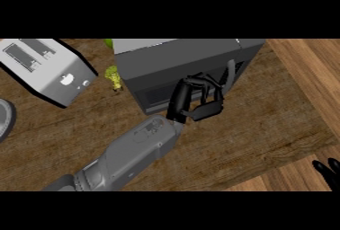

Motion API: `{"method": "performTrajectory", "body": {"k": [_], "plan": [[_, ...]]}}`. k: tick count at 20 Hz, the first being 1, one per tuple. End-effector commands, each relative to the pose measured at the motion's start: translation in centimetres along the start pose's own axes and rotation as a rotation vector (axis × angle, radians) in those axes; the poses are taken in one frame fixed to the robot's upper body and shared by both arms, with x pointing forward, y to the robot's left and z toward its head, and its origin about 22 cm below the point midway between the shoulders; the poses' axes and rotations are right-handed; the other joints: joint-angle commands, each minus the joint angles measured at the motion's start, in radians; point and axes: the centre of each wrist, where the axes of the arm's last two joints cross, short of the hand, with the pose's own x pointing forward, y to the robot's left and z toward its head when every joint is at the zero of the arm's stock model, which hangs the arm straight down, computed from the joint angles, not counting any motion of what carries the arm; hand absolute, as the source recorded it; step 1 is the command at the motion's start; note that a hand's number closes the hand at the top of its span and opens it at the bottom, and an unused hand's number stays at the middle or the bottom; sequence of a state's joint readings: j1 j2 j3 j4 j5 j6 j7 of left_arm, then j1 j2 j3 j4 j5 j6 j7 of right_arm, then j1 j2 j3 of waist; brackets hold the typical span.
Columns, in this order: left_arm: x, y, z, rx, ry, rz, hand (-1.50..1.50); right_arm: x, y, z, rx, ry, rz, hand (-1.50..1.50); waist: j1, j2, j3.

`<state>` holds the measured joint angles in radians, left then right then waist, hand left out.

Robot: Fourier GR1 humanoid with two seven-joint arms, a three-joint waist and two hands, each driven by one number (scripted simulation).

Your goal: Pick up the milk, place it into the microwave and close the microwave

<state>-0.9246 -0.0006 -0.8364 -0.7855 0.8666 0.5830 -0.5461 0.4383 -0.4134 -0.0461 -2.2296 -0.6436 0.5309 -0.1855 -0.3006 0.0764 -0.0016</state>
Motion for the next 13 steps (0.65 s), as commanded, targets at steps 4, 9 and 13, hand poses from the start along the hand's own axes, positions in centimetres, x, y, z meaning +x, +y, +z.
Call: {"method": "performTrajectory", "body": {"k": [4,9,13], "plan": [[-0.07,1.43,-1.78,0.086,0.012,-0.028,1.5,0.55,0.08,-0.44,0.035,-0.007,-0.004,-1.5,-0.019,0.02,0.0],[0.04,1.38,-1.94,0.089,-0.006,-0.022,1.5,0.72,0.29,-0.7,0.043,-0.011,-0.013,-1.5,-0.016,0.021,-0.001],[-0.53,1.55,-1.47,0.098,0.0,-0.019,1.5,0.9,0.28,-0.59,0.052,0.013,-0.015,-1.5,-0.025,0.024,-0.001]]}}
